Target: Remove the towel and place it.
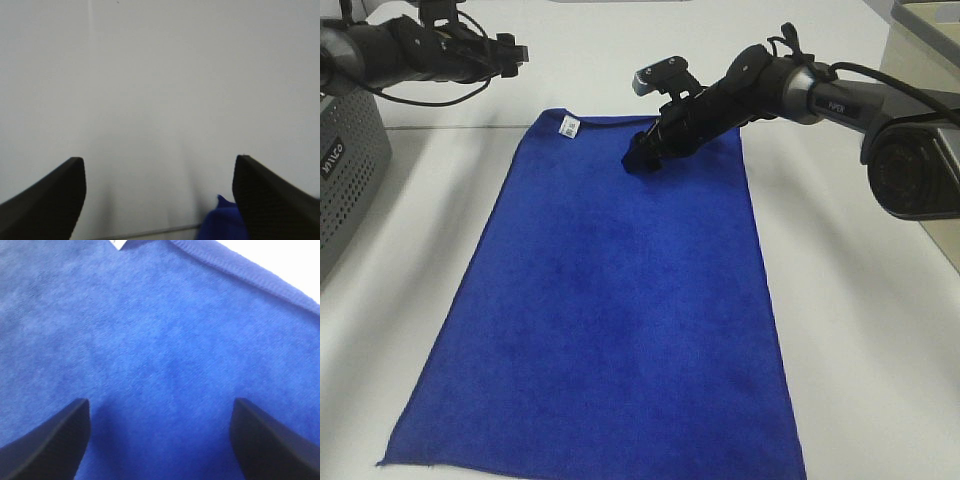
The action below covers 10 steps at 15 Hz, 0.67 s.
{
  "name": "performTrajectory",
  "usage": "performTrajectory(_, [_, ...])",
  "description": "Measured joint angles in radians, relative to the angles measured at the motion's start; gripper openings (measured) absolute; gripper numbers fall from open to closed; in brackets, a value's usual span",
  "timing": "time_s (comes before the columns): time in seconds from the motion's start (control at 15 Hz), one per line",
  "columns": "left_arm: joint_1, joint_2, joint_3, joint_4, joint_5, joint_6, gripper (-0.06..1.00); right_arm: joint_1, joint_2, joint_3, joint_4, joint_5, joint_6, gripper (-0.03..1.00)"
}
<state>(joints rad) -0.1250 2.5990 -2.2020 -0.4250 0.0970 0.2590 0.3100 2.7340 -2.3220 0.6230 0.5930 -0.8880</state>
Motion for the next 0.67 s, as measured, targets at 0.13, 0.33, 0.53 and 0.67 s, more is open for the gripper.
performTrajectory(0.13, [-0.001, -0.044, -0.037, 0.033, 0.145, -0.001, 0.76, -0.013, -0.034, 0.007, -0.012, 0.019, 0.062, 0.75])
performTrajectory(0.33, [0.010, -0.088, -0.143, 0.114, 0.385, -0.074, 0.76, -0.072, -0.121, 0.007, -0.092, 0.021, 0.250, 0.75])
performTrajectory(0.53, [0.016, -0.122, -0.227, 0.315, 0.629, -0.223, 0.76, -0.117, -0.189, 0.006, -0.276, 0.082, 0.432, 0.75])
performTrajectory(0.67, [0.023, -0.151, -0.281, 0.369, 0.853, -0.298, 0.76, -0.118, -0.237, 0.006, -0.394, 0.209, 0.591, 0.75])
